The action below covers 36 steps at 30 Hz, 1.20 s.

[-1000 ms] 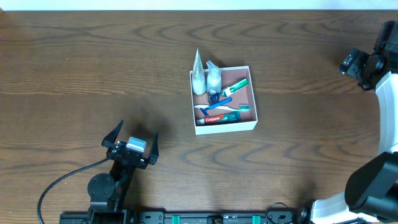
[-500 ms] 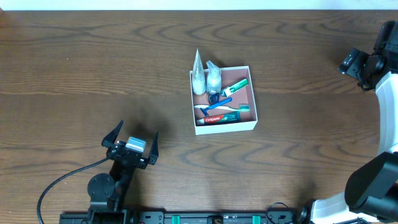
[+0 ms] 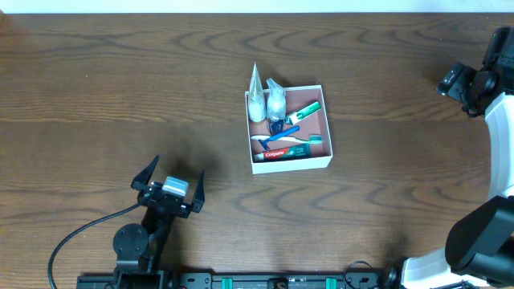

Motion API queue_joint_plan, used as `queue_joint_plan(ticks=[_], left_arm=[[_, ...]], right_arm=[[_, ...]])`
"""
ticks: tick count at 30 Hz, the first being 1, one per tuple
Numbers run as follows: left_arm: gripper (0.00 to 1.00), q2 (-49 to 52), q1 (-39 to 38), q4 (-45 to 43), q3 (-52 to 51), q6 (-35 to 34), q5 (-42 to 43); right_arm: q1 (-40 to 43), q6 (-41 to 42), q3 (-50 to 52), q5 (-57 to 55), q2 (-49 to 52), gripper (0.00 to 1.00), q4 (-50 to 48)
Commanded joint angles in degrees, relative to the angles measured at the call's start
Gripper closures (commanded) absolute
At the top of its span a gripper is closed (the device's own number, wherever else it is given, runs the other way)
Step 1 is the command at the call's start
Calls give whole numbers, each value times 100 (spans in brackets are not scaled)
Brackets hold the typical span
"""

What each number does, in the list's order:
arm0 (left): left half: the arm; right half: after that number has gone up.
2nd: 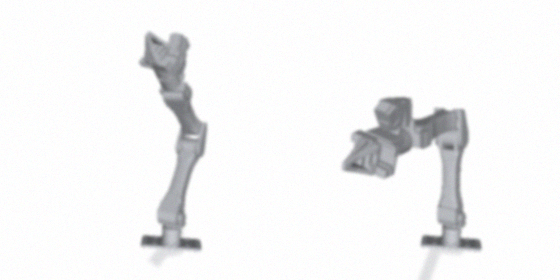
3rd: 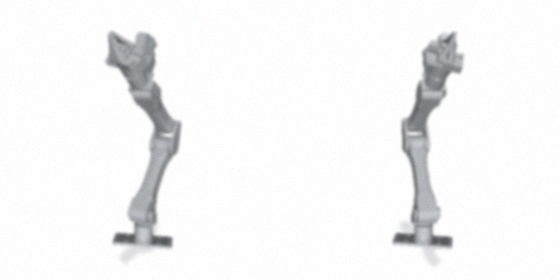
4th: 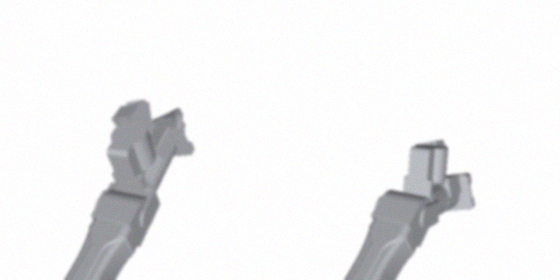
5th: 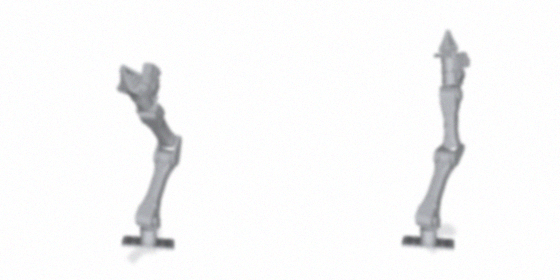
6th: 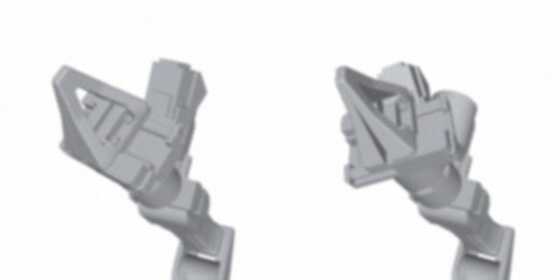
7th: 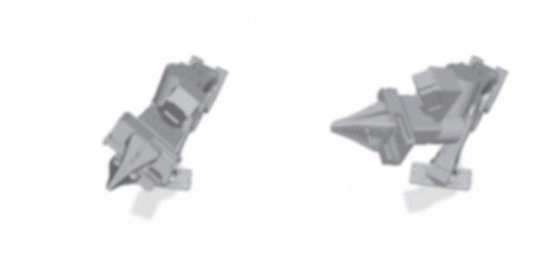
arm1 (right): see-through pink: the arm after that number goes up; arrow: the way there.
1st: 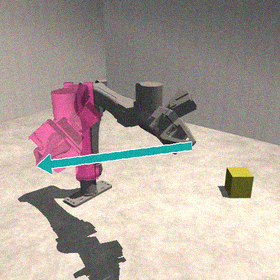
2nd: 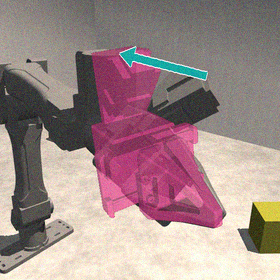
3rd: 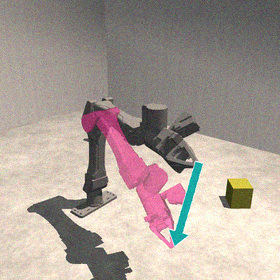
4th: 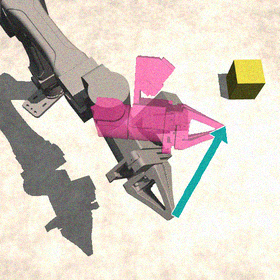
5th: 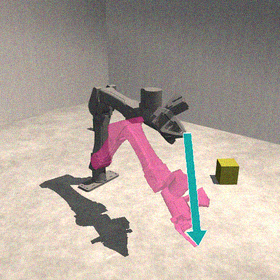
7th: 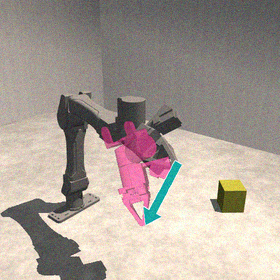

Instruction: Pack container

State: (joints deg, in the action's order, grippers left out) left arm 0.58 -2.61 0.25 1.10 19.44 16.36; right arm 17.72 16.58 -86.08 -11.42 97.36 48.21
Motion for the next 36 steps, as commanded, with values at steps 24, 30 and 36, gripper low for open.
queue_joint_plan(ticks=[24, 30, 36], left_arm=[[2, -31, 35, 232, -87, -68, 98], [2, -31, 35, 232, -87, -68, 98], [2, -31, 35, 232, -87, -68, 98]], right_arm=[[-2164, -896, 2144, -831, -3917, 1, -778], [-2186, -896, 5069, -446, -5960, 1, -4618], [-2184, -896, 7193, 15, -7471, 1, -6885]])
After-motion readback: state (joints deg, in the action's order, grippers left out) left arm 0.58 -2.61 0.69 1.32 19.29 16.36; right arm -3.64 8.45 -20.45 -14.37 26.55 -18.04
